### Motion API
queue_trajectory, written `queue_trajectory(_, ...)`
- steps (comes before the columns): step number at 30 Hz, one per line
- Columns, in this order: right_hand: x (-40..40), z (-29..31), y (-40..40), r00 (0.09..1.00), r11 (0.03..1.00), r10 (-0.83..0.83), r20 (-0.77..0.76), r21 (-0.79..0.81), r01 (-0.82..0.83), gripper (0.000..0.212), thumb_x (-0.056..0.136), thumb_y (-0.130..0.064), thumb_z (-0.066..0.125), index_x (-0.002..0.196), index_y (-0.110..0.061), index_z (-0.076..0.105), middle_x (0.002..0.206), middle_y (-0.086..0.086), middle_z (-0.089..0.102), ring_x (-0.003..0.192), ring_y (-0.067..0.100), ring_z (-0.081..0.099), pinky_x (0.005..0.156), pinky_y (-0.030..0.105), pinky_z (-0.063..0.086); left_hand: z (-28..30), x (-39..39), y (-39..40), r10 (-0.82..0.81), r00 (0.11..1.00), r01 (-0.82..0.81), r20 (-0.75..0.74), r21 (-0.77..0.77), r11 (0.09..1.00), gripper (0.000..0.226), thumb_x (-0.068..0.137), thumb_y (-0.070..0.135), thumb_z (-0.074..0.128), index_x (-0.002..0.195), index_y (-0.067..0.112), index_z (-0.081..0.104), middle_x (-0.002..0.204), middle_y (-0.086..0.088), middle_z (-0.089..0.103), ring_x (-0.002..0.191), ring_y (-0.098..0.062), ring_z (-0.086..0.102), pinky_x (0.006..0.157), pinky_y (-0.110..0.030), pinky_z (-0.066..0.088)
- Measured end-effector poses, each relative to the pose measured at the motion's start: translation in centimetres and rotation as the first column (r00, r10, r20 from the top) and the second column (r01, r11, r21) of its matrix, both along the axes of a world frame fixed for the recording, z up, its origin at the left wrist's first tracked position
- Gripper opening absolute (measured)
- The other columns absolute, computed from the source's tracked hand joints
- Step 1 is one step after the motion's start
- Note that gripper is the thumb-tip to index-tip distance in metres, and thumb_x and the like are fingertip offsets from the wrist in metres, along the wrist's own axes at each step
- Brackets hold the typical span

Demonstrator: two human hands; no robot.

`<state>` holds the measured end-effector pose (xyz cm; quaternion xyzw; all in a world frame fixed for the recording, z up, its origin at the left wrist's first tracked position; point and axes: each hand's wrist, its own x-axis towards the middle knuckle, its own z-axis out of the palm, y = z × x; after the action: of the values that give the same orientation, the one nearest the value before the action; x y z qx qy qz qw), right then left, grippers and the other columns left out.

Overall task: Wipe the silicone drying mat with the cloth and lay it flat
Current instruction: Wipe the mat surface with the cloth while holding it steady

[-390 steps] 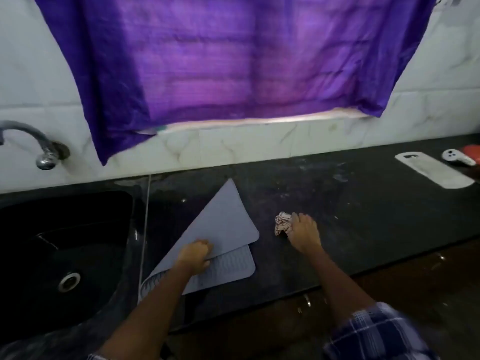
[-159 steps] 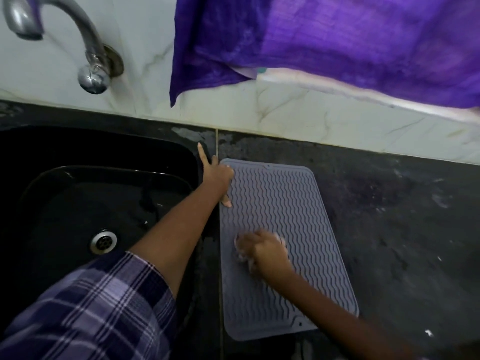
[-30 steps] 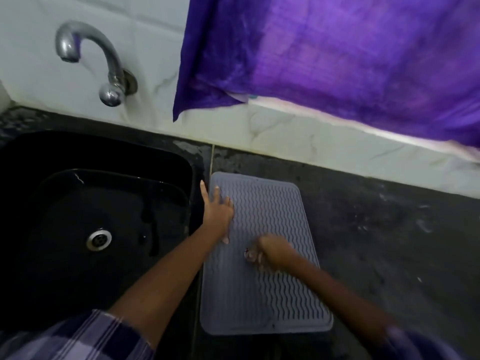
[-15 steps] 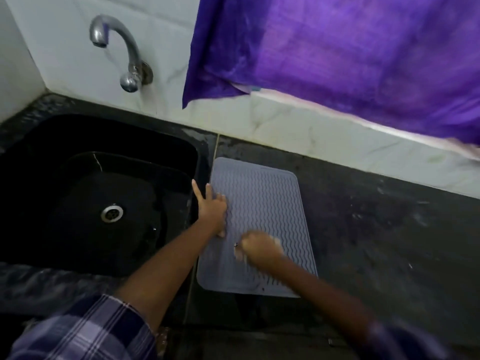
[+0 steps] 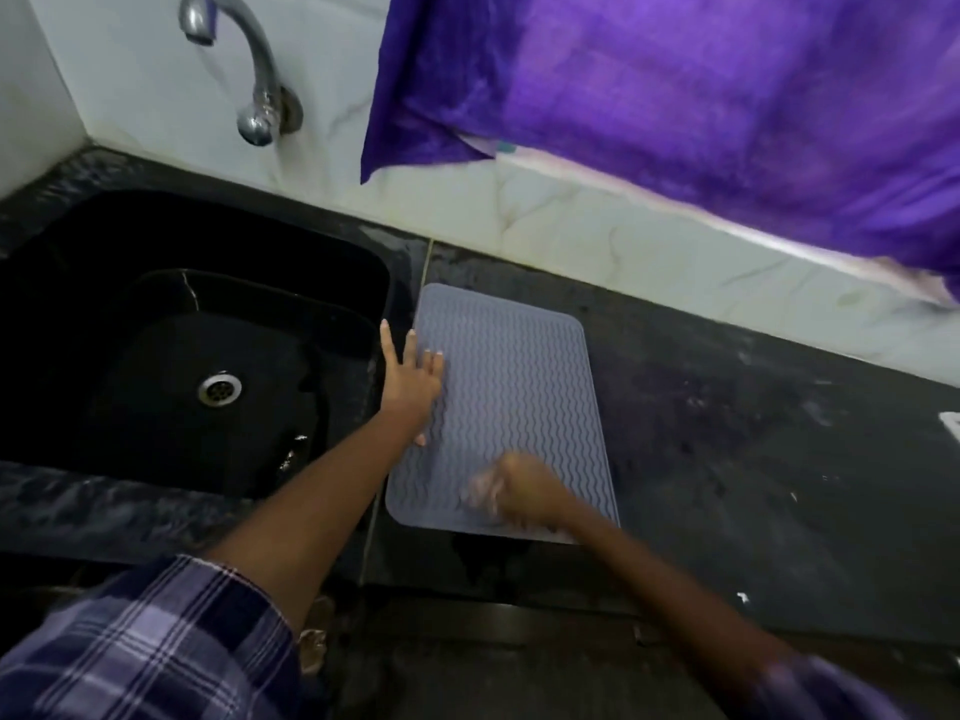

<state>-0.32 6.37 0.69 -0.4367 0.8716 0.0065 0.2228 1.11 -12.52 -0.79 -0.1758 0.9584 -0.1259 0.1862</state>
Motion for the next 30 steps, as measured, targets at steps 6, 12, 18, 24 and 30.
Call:
queue_trajectory(6,-3.2,-3.0,-5.3,0.918,0.944,-0.306,-0.253,-0.209,0.257,0.025,0.095,-0.010,0.045,0.114,-0.011,0.061,0.122,0.013,0.060,0.114,0.032,0.054,0.095,0.045,0.045,-1.2,-0.8,-0.1,0.034,0.999,-0.034,0.002,-0.066,0.997,0.138,0.060,0.068,0.075,0.154,0.008,-0.006,0.163,-0.010,0.009,0.149,-0.043,-0.005,0.101,-0.080,-0.009)
queue_trajectory(12,3.3,-2.5,1.6,0.994,0.992,-0.018,-0.110,0.122,0.031,0.015,0.089,-0.030,0.057,0.083,-0.018,0.065,0.092,0.007,0.065,0.093,0.026,0.064,0.081,0.033,0.053,0.5,1.2,0.6,0.027,0.999,-0.025,0.033,-0.049,0.998,0.124,0.073,0.070,0.062,0.154,0.005,-0.006,0.163,-0.013,0.006,0.149,-0.043,-0.005,0.106,-0.078,-0.007)
queue_trajectory(18,1.1,-2.7,-6.0,0.931,0.947,-0.268,-0.247,-0.243,0.208,0.022,0.088,-0.022,0.057,0.103,-0.010,0.069,0.109,0.011,0.067,0.104,0.027,0.062,0.090,0.035,0.050,-0.6,-0.8,0.8,0.021,0.999,-0.017,0.038,-0.110,0.994,0.109,0.084,0.065,0.053,0.154,0.012,-0.013,0.164,-0.011,0.000,0.149,-0.043,-0.010,0.106,-0.078,-0.008)
queue_trajectory(24,2.0,-3.1,-0.7,0.981,0.972,-0.149,0.122,-0.167,0.168,0.027,0.091,-0.018,0.054,0.115,-0.012,0.066,0.118,0.011,0.067,0.112,0.030,0.060,0.098,0.038,0.046,-0.2,-6.0,-3.0,-0.035,0.980,0.014,0.194,0.106,0.994,0.144,0.062,0.073,0.070,0.149,0.011,-0.027,0.160,-0.014,-0.023,0.144,-0.045,-0.026,0.099,-0.081,-0.012)
queue_trajectory(30,-16.0,1.2,-8.2,0.896,0.802,-0.441,-0.057,-0.472,0.365,0.022,0.088,-0.002,0.053,0.101,-0.005,0.071,0.102,0.019,0.070,0.096,0.035,0.065,0.087,0.045,0.054,-0.1,-14.7,-4.4,-0.123,0.989,0.111,0.081,0.136,0.984,0.120,0.072,0.068,0.066,0.156,0.019,-0.005,0.164,-0.005,-0.008,0.148,-0.041,-0.018,0.102,-0.081,-0.008)
